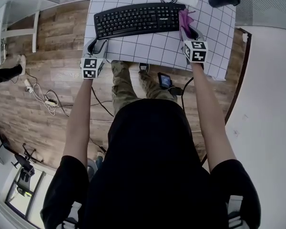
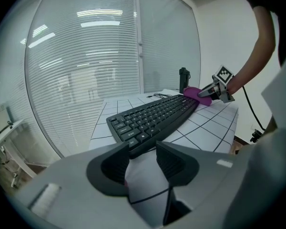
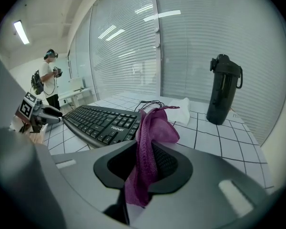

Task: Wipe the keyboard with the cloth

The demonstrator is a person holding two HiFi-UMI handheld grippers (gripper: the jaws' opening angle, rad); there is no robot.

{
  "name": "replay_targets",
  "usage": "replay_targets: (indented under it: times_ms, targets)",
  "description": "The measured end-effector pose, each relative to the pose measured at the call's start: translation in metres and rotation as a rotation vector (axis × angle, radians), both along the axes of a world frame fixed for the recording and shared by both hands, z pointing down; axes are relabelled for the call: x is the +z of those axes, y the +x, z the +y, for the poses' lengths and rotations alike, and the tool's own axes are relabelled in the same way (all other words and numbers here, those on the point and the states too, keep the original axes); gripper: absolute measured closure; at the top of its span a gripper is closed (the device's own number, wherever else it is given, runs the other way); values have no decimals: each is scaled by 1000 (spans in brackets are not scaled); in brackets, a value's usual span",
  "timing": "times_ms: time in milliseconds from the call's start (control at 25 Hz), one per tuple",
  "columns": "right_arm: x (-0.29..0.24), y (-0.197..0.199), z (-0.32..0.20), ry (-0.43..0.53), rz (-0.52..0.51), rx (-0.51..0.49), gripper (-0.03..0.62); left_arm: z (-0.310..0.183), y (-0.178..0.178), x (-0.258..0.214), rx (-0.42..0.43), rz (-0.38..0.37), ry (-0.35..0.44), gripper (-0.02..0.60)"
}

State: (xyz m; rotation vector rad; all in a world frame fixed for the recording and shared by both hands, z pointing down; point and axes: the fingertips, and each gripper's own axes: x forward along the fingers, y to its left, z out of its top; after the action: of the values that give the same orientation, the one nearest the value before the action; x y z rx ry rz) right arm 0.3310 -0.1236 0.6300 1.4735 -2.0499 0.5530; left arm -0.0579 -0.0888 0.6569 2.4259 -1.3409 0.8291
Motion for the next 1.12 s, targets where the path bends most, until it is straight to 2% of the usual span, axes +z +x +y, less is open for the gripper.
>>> replay_targets:
  times_ms: [280, 600, 1120]
  targets:
    - [1, -20, 1, -3, -29, -16, 494, 0, -1, 0, -3, -12, 15, 413]
    - [2, -40, 2, -7, -47, -37, 494, 3, 5, -1, 43, -32, 20, 416]
    - [3, -73, 5, -20, -56, -82, 496, 2, 0, 0, 29, 4, 11, 428]
